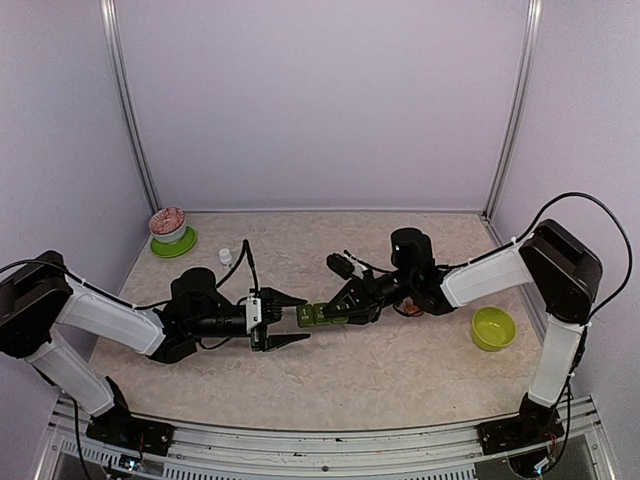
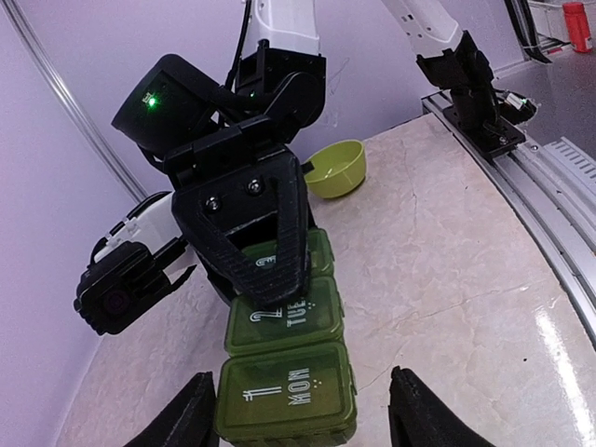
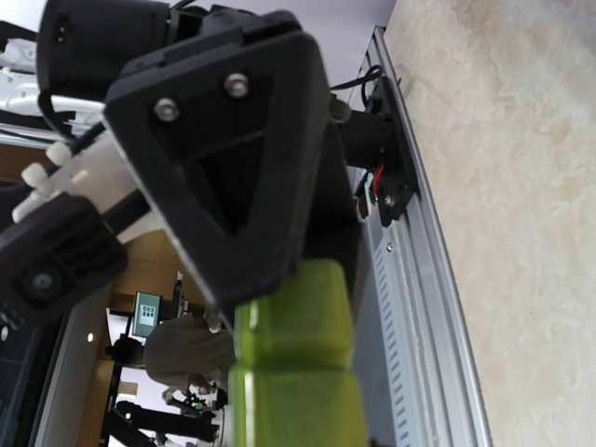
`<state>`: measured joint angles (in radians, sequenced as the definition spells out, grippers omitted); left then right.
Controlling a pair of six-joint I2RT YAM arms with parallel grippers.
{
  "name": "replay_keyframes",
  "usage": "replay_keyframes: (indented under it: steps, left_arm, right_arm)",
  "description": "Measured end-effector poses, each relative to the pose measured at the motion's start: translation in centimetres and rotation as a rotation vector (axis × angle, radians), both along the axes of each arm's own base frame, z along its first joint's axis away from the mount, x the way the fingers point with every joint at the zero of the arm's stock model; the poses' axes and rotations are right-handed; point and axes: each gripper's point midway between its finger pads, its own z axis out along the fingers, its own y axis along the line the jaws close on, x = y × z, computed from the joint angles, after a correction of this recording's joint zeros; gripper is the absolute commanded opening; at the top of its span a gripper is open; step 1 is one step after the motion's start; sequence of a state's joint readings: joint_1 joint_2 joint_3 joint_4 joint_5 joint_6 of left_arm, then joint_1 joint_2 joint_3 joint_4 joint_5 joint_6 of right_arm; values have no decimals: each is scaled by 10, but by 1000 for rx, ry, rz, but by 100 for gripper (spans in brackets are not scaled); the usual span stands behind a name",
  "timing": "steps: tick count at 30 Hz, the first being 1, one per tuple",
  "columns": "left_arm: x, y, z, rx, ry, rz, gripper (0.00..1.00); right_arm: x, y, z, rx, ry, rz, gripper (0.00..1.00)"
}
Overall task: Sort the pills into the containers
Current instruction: Open the lid of the pill container.
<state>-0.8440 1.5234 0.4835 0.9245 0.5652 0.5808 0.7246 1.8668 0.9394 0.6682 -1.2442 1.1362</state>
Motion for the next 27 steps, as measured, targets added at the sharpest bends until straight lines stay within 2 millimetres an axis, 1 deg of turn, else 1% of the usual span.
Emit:
replay_keyframes:
  steps: [4, 8, 12, 14, 17, 21, 23, 25, 27]
  left_arm:
    - [0, 0, -3, 14, -4, 2, 56]
    - [1, 0, -4, 18, -17, 8, 49]
    - [3, 1, -3, 17, -25, 17, 40]
    - [3, 1, -2, 18, -33, 20, 36]
    - [3, 0, -2, 22, -44, 28, 33]
    - [2, 0, -1, 24, -51, 36, 31]
    - [2, 0, 0, 26, -52, 40, 25]
    - [1, 0, 1, 27, -53, 42, 25]
    - [1, 0, 0, 30, -48, 46, 31]
  right_arm:
    - [0, 0, 1, 0, 5, 3, 0]
    - [-1, 0, 0, -1, 8, 7, 0]
    - [-1, 0, 0, -1, 9, 8, 0]
    - [-2, -1, 0, -1, 10, 11, 0]
    - [-2, -1, 0, -1, 11, 12, 0]
    - [-2, -1, 1, 1, 11, 16, 0]
    - [-3, -1, 1, 2, 10, 18, 0]
    - [-3, -1, 1, 5, 7, 19, 0]
    - [-3, -1, 2, 6, 7, 22, 0]
